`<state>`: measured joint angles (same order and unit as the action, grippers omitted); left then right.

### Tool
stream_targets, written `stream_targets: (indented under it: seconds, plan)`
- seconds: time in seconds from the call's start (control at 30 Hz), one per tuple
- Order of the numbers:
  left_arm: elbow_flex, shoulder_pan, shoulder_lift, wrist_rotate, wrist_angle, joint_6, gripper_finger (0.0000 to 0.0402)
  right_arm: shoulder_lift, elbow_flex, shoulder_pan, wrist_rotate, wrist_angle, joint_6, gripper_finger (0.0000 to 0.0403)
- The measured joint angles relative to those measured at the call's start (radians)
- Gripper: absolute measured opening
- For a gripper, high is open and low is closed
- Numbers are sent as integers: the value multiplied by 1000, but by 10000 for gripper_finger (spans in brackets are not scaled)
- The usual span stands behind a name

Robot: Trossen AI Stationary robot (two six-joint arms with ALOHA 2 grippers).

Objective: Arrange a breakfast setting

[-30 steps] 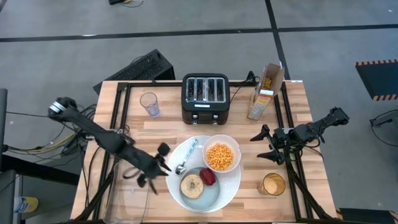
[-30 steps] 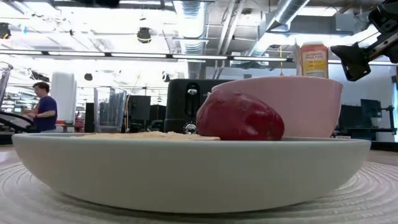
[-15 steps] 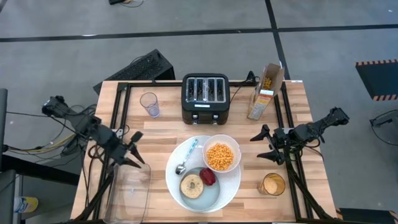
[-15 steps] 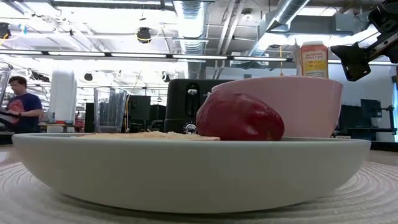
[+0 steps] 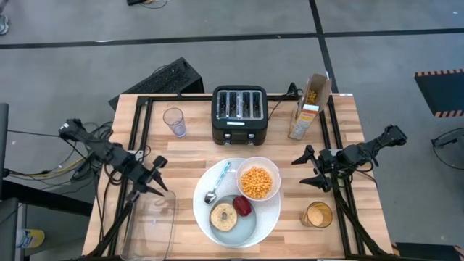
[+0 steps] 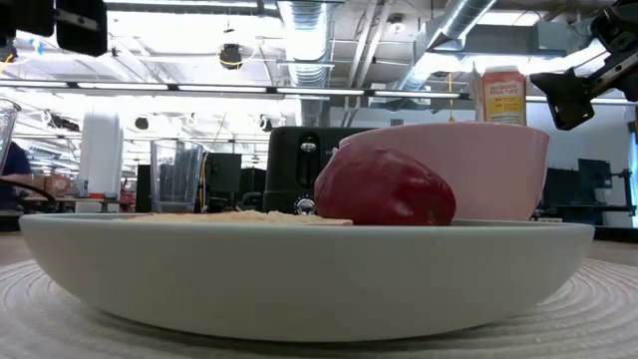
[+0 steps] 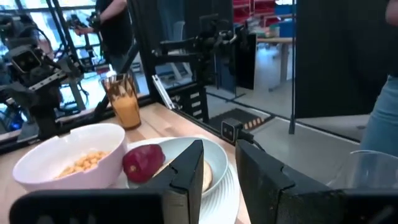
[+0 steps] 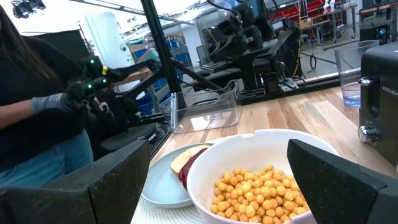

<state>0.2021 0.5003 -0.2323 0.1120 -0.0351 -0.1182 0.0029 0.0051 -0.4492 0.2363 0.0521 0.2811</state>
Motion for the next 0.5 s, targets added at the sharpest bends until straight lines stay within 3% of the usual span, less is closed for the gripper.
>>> stream_targets:
  seconds: [0.5]
  plan:
    - [-160,0,4,1,108,34,83,0,0,0,0,0,0,400]
